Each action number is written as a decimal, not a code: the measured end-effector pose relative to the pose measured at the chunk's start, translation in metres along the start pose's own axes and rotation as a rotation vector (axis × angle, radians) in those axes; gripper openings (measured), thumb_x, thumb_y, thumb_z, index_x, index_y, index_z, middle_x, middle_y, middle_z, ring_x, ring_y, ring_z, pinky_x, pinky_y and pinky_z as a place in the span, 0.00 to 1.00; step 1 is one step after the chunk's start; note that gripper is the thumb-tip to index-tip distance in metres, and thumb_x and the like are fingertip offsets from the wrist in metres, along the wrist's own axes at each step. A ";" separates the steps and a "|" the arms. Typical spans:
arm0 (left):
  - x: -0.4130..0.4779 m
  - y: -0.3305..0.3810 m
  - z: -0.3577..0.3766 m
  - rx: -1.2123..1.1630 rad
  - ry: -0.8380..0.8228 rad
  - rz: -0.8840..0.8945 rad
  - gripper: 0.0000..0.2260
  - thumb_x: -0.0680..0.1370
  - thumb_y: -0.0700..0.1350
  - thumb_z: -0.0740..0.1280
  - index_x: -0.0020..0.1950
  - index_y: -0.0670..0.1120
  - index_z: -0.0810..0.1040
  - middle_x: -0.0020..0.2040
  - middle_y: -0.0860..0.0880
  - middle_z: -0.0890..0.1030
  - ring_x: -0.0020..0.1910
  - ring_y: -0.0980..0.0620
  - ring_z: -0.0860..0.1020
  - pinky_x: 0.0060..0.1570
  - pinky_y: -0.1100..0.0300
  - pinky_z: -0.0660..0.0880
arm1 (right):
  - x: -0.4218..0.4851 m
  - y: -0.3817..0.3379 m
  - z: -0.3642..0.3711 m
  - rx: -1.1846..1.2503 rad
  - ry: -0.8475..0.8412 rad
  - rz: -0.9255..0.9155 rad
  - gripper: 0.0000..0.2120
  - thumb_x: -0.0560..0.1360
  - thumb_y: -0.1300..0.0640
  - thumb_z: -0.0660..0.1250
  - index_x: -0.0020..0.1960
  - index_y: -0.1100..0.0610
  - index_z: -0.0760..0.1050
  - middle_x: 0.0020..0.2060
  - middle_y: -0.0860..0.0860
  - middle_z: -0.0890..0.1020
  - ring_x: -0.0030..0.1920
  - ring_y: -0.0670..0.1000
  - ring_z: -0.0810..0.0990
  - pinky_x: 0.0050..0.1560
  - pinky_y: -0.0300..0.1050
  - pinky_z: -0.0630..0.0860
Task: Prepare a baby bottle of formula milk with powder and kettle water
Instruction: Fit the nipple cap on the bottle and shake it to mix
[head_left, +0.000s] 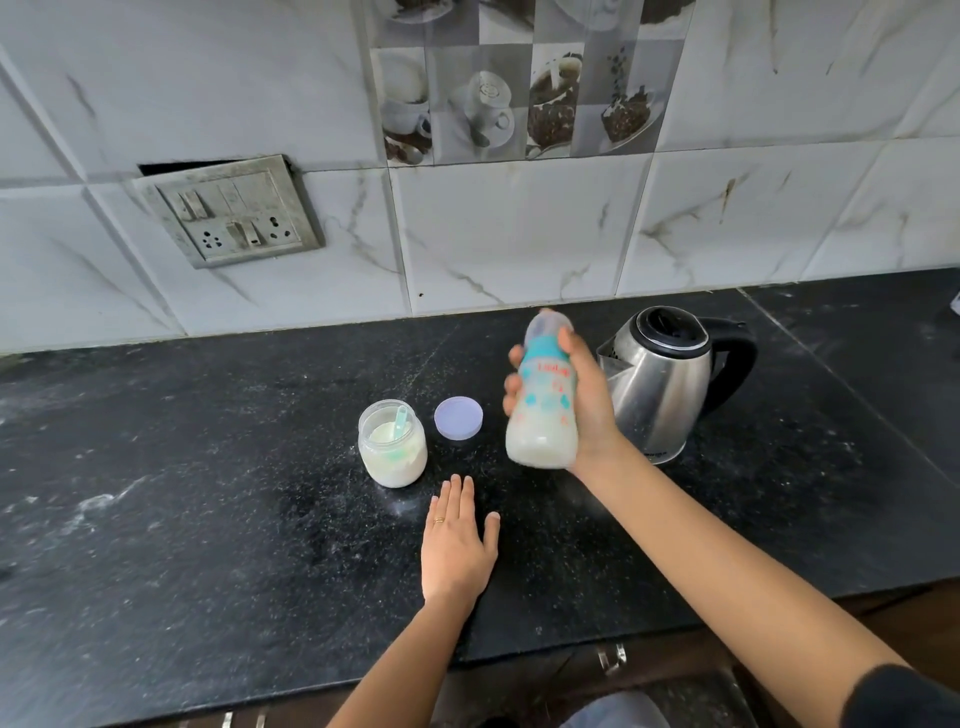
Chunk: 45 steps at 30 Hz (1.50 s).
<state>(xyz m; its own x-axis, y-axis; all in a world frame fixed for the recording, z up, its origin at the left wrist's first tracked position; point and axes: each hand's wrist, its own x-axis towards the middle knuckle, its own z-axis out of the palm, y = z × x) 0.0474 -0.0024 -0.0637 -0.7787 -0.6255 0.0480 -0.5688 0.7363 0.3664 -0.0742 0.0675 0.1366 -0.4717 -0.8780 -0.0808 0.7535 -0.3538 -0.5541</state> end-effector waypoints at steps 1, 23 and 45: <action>0.000 0.000 0.000 -0.001 -0.001 0.000 0.37 0.74 0.63 0.36 0.78 0.45 0.52 0.78 0.48 0.53 0.77 0.53 0.49 0.72 0.61 0.38 | 0.002 -0.002 0.001 0.066 0.055 0.003 0.20 0.65 0.46 0.74 0.49 0.57 0.74 0.37 0.52 0.80 0.29 0.51 0.80 0.31 0.42 0.78; 0.000 0.001 -0.002 -0.004 -0.007 0.006 0.38 0.72 0.63 0.34 0.78 0.46 0.50 0.78 0.48 0.51 0.77 0.53 0.47 0.70 0.61 0.36 | 0.003 -0.006 0.007 -0.203 -0.287 0.055 0.32 0.64 0.50 0.77 0.64 0.45 0.68 0.46 0.56 0.81 0.31 0.54 0.79 0.32 0.45 0.78; -0.003 -0.001 -0.005 -0.065 0.005 0.021 0.36 0.74 0.63 0.37 0.78 0.45 0.52 0.78 0.48 0.53 0.77 0.53 0.48 0.70 0.63 0.36 | 0.003 0.001 0.003 -0.109 -0.051 -0.026 0.33 0.56 0.49 0.81 0.57 0.54 0.71 0.41 0.53 0.79 0.30 0.52 0.78 0.31 0.44 0.77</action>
<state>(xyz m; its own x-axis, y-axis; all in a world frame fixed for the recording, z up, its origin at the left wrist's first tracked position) 0.0517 -0.0031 -0.0595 -0.7889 -0.6116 0.0607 -0.5339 0.7309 0.4251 -0.0736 0.0632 0.1379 -0.4649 -0.8850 -0.0248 0.6858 -0.3423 -0.6423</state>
